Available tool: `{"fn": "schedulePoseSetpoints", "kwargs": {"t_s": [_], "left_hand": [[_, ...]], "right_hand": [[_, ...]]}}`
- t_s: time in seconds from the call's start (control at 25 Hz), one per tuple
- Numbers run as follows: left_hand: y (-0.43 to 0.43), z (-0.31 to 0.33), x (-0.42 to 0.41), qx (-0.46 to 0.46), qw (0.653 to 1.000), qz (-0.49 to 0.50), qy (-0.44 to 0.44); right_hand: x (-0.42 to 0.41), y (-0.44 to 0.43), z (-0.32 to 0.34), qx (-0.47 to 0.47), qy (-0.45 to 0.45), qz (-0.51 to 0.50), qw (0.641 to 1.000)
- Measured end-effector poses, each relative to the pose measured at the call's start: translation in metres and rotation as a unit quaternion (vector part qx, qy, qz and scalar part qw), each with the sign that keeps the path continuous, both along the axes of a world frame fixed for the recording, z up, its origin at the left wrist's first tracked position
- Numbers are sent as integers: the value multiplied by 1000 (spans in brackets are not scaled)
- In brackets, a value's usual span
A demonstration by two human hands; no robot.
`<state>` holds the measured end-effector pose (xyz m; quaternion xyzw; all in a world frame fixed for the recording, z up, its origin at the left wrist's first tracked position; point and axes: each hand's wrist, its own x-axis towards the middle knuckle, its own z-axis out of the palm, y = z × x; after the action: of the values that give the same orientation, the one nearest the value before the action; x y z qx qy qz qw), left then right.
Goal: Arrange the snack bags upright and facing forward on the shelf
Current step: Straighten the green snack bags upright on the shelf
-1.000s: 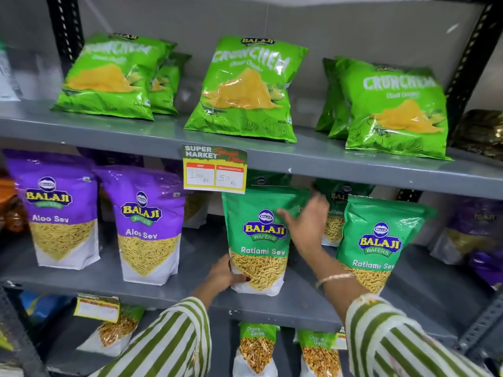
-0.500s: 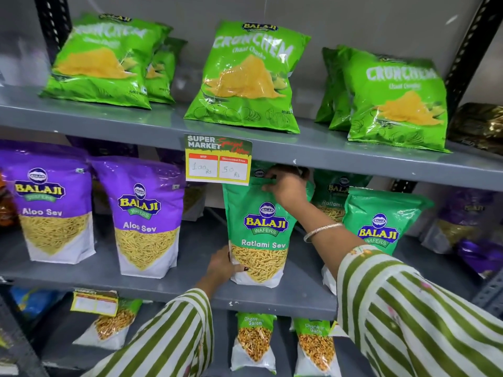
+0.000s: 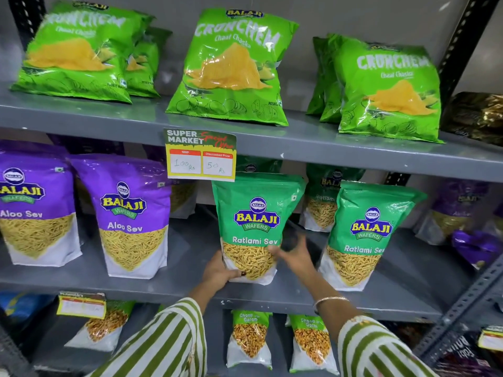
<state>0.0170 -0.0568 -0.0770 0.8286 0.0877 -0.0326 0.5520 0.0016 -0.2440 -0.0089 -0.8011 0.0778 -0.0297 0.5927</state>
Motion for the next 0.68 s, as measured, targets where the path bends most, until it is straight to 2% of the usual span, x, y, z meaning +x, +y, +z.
{"fn": "schedulePoseSetpoints", "kwargs": {"t_s": [0.04,0.12,0.28,0.68], "left_hand": [[0,1,1,5,1000,5,1],[0,1,2,19,1000,2,3],[7,4,2,52,999,-8,0],[28,8,1,114,993,-13,11]], "right_hand": [[-1,-1,-14,0,47,54,997],[0,2,-35,-32,68,99,992],[2,14,-48,-67,40,50,996],[5,34,-52,-99,41,45,993]]}}
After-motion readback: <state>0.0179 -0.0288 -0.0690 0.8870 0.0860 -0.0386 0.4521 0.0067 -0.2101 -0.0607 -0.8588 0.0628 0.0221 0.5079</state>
